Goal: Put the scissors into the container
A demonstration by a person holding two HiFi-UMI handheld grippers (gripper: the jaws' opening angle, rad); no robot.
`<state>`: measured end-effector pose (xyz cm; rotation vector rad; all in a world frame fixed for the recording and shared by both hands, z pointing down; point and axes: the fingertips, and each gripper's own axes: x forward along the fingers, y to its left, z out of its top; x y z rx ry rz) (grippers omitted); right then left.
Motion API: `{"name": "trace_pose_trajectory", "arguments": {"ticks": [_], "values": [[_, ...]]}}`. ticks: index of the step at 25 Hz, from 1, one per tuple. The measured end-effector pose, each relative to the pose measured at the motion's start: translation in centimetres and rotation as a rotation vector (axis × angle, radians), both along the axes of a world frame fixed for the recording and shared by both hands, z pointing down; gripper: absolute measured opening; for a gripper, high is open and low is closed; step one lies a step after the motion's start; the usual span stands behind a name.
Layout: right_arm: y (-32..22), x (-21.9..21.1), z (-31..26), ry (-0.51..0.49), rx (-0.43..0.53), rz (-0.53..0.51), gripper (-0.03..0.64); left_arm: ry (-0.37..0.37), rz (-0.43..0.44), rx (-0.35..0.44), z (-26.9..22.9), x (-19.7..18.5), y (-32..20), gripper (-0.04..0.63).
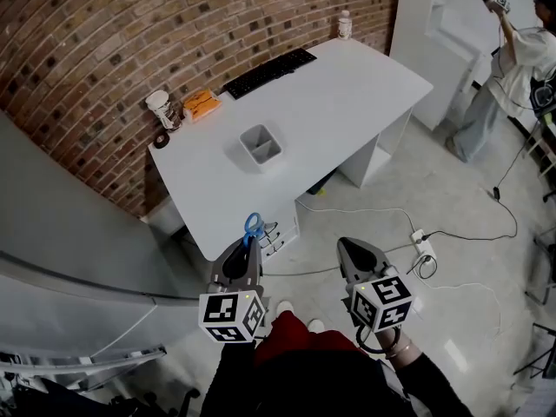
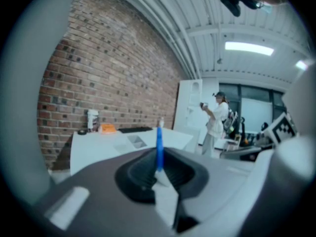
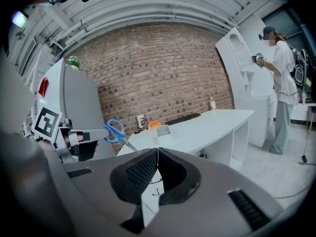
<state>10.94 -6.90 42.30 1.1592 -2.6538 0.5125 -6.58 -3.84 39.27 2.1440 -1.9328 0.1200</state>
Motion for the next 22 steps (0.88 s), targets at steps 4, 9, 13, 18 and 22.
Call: {"name": "trace_pose_trajectory", "arguments": {"ticks": [4, 9, 13, 18, 22], "values": [[-0.4, -0.4, 0.1, 0.004, -0.008, 0.0, 0.009, 0.001, -0.005, 0.006, -0.3, -0.8, -0.8, 0.029], [-1.7, -1.3, 0.0, 0.017, -0.005, 0.003, 0.009, 0.014, -0.002, 0.005, 0.0, -2.0, -2.3, 0.029], [-3.5, -2.1, -0.1, 0.025, -0.001, 0.01, 0.009, 0.024, 0.002, 0.01, 0.1, -3.0, -4.2, 0.029], [-6.2, -3.9, 0.2, 0.028, -0.004, 0.007, 0.009, 0.031, 0.006, 0.013, 0.2, -4.4, -7.2, 0.029], [-8.6, -5.5, 0.5, 0.032, -0.013, 0.001, 0.009, 0.046, 0.007, 0.008, 0.3, -5.8, -9.9, 0.029]]}}
